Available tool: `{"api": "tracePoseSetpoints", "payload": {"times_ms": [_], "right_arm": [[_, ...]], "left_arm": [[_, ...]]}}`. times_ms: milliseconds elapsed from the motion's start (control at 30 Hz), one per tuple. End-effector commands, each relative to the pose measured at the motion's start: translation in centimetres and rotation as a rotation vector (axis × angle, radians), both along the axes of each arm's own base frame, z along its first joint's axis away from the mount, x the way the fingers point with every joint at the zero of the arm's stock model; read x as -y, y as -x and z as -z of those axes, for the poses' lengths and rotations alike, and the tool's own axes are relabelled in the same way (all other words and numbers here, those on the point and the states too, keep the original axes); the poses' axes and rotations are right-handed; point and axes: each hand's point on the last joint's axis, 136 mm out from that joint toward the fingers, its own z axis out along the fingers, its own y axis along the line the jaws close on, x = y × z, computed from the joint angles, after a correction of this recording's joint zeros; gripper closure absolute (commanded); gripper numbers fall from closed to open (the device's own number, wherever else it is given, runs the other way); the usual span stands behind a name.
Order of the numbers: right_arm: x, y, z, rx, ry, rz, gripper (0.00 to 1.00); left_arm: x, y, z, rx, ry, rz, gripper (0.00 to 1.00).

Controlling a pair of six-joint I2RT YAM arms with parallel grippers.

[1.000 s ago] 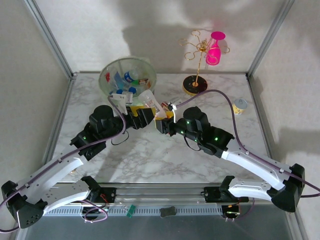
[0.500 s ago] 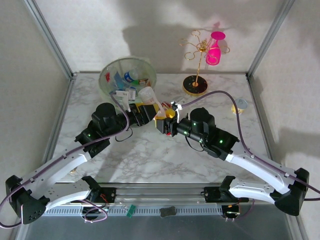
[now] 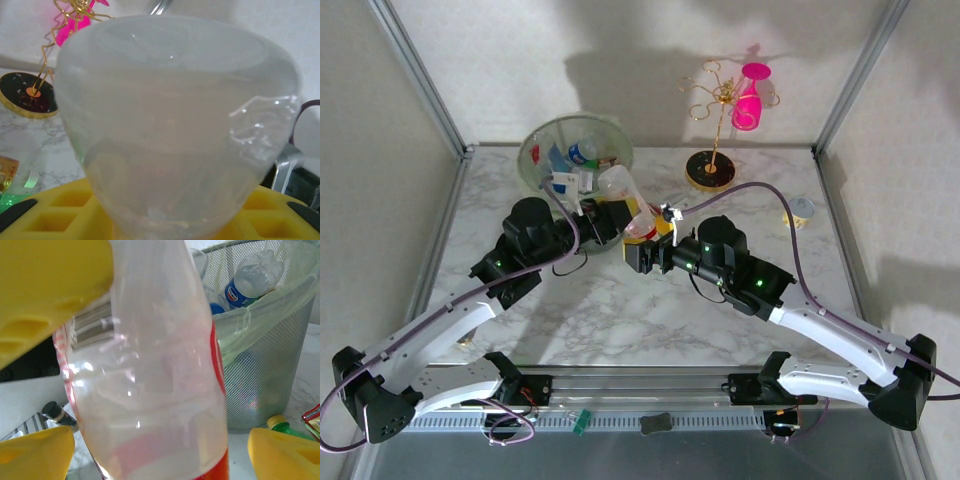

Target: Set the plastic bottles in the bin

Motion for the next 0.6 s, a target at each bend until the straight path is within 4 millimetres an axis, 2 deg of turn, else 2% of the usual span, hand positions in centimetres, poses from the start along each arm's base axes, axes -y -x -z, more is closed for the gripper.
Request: {"api": "tracePoseSetpoints", "payload": {"times_ms": [0, 200, 367, 467, 567], "right_arm": [[1.0, -0.6, -0.6, 0.027, -0.005, 0.058, 0.08], [3.3, -1.5, -0.8, 0.055, 0.008, 0.168, 0.07], [4.2, -1.6, -0.7, 0.059, 0.007, 0.201, 0.06], [4.5, -1.6, -0.6, 0.059, 0.011, 0.209, 0.06], [4.8, -1.6, -0.4, 0.060, 0.016, 0.221, 0.06]], "left_arm": [[-1.5, -1.5, -1.9, 0.034, -0.008, -0.072, 0.57], [-6.8, -6.0, -3.6, -0.006, 0.004, -0.279, 0.61], [-10.6, -9.1, -4.8, -0.012, 0.021, -0.418, 0.59], [-12.8, -11.5, -4.9, -0.064, 0.020, -0.506, 0.60], [-14.0, -13.6, -4.2, -0.118, 0.011, -0.571, 0.60]]}}
